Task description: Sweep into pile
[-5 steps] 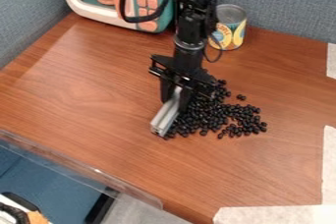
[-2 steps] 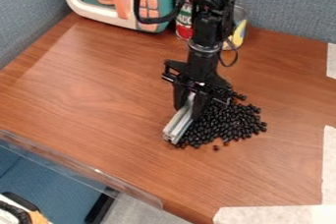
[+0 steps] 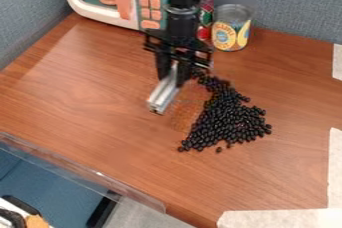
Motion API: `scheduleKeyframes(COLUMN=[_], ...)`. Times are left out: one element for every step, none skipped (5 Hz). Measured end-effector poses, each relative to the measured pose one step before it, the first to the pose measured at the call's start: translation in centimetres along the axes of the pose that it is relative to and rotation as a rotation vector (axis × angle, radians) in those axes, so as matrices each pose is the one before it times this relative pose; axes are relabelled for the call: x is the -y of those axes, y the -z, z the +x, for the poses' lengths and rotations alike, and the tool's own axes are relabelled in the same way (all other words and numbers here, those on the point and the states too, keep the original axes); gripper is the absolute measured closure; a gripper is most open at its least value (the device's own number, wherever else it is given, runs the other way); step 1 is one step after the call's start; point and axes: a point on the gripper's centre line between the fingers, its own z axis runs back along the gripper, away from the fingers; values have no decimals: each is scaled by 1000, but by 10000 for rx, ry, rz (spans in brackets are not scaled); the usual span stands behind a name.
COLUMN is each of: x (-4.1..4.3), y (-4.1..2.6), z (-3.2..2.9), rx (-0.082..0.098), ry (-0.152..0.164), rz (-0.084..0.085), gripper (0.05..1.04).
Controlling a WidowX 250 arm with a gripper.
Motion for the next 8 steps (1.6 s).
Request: scheduleKeyframes(x=[-2526,-1643,-775,-638,151,1296,2068,3401], y=[-902,1316,742,1865,641,-52,-200,-758], z=[1481,1656,1567,1338,1213,987,-88,-747], rx=[482,82,171,-150,-5,138,162,195], ry=[-116,135,237,156,264,465,678,915], rz=[105,192,364,392,388,79,116,-29], gripper=[729,729,729,729,729,729,729,729])
